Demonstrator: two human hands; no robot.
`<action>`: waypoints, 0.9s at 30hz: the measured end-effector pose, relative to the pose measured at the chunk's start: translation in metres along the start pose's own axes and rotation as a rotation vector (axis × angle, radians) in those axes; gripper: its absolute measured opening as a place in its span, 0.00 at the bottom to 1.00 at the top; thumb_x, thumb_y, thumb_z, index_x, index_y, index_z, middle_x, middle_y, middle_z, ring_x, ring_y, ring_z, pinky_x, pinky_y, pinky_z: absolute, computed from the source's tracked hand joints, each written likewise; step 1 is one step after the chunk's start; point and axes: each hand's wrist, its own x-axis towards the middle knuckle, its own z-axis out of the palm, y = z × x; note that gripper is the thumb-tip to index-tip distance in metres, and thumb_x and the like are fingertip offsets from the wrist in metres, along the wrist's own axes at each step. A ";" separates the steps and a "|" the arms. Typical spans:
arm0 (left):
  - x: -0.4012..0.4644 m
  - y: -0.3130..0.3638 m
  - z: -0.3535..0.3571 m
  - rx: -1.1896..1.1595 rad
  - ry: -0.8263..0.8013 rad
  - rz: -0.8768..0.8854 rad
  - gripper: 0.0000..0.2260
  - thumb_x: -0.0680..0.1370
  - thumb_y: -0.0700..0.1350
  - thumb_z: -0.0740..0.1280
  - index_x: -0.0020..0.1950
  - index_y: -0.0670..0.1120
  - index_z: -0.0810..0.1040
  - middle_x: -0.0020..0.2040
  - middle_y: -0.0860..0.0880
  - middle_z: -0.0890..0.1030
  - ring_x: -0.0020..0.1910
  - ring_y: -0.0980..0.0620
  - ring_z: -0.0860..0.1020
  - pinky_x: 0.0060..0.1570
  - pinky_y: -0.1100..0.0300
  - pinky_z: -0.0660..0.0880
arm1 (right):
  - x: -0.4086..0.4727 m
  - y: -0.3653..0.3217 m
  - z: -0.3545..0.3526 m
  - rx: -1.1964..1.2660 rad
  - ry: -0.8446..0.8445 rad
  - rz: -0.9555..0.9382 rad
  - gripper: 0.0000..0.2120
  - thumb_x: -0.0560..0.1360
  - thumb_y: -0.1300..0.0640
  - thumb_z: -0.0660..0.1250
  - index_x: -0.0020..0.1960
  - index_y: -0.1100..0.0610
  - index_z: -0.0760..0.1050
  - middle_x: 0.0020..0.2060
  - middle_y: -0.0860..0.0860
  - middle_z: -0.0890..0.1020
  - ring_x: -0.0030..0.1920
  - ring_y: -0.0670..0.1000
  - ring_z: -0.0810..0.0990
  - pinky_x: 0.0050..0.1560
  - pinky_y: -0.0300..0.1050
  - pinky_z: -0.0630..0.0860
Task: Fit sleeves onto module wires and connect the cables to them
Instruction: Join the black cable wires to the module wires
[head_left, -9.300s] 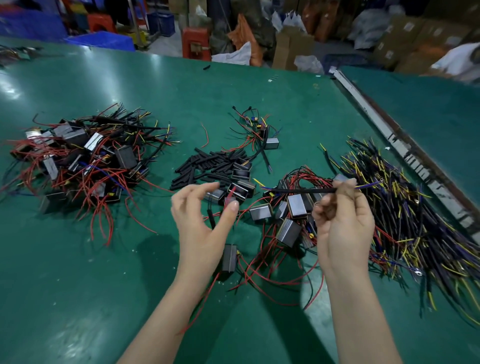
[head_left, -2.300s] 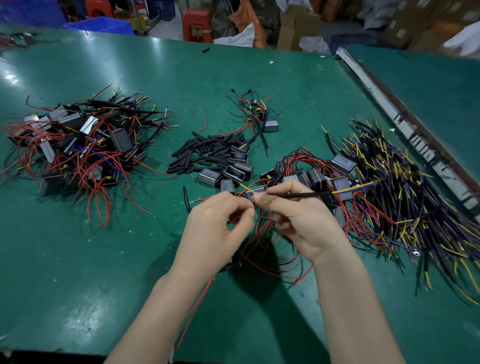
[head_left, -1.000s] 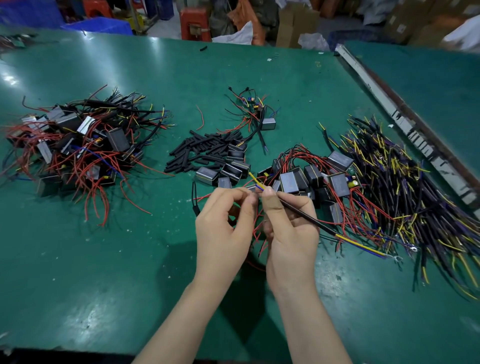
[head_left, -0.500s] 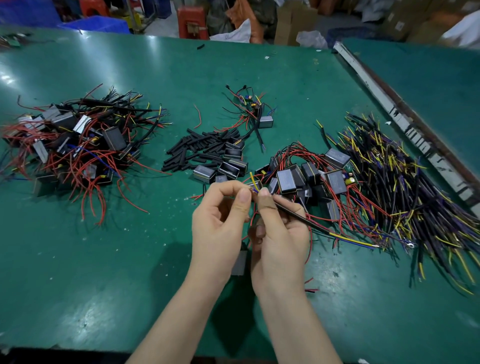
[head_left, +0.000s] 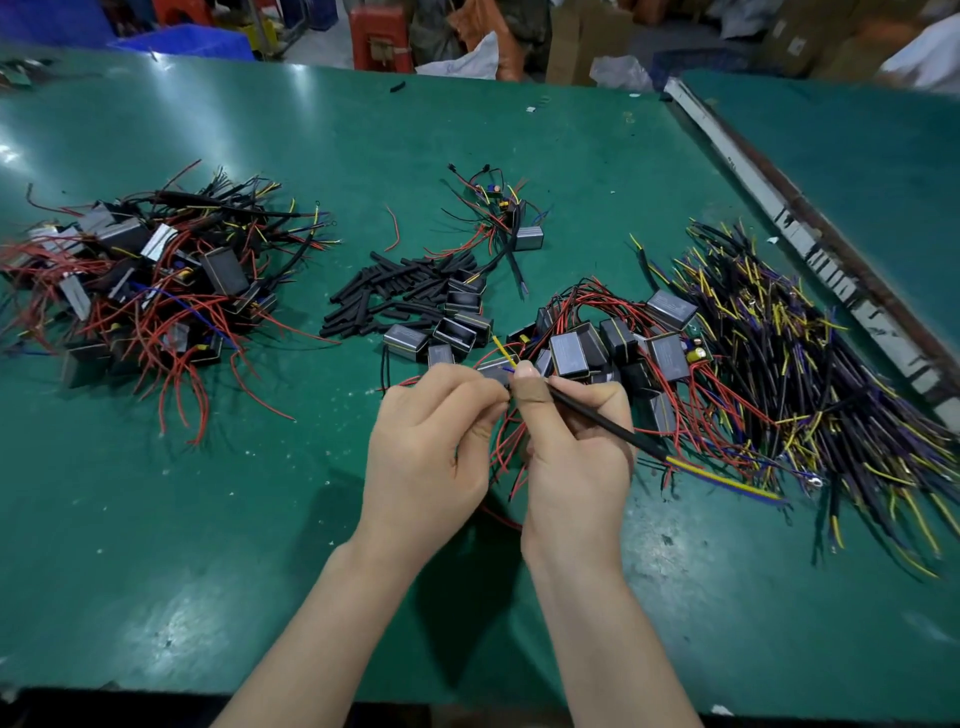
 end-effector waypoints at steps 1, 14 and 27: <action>-0.001 0.001 0.002 0.037 0.012 -0.001 0.11 0.74 0.33 0.65 0.46 0.50 0.74 0.45 0.56 0.74 0.42 0.53 0.74 0.38 0.49 0.70 | -0.001 0.000 0.000 0.004 -0.017 -0.018 0.13 0.70 0.68 0.73 0.36 0.53 0.73 0.33 0.49 0.82 0.38 0.47 0.81 0.42 0.36 0.75; 0.001 0.013 0.007 -0.077 0.044 -0.357 0.02 0.73 0.38 0.67 0.41 0.43 0.79 0.39 0.54 0.77 0.37 0.59 0.73 0.39 0.71 0.68 | -0.002 0.001 -0.004 0.150 -0.135 0.282 0.07 0.72 0.63 0.70 0.40 0.57 0.73 0.22 0.48 0.72 0.20 0.43 0.62 0.23 0.34 0.61; 0.014 0.028 -0.003 -0.808 -0.025 -0.825 0.06 0.76 0.36 0.65 0.40 0.45 0.77 0.33 0.58 0.79 0.34 0.62 0.73 0.39 0.72 0.70 | 0.008 -0.009 -0.011 0.211 -0.351 0.255 0.11 0.71 0.57 0.66 0.46 0.54 0.63 0.27 0.46 0.77 0.21 0.40 0.63 0.23 0.32 0.61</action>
